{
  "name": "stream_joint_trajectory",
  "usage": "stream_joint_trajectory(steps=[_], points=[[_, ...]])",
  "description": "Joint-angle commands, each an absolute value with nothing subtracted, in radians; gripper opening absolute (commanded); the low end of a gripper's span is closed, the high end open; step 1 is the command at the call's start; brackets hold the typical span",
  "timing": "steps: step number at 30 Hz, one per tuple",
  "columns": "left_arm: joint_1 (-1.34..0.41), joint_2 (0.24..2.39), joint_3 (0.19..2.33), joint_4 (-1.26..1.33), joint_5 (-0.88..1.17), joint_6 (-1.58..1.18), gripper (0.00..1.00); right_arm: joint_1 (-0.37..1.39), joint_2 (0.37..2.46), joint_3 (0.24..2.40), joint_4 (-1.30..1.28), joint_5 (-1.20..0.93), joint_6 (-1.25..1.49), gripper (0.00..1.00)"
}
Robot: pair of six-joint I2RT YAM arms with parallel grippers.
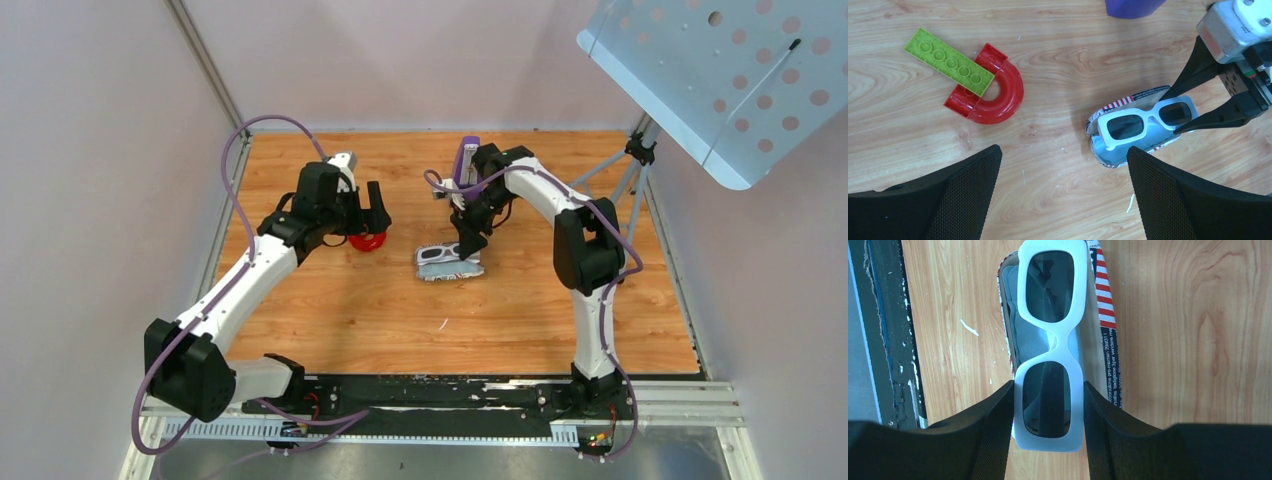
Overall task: Organize the sunglasses
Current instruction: Place the sunglasses in the sunglasses case.
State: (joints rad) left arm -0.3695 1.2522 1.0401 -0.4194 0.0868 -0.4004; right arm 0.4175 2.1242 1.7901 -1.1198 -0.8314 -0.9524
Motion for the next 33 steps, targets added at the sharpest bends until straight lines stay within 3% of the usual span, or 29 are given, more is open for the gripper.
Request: stream_joint_trajectory(steps=[1,33], points=[[-0.360,1.243,1.023,-0.398,0.102,-0.393,0.99,0.402,2.154,1.804,-1.141,-0.877,-0.962,0.08],[-0.358,1.257,0.997,-0.352,0.166,-0.410,0.98,0.402,2.110,1.563,-0.954,-0.890,-0.907,0.05]])
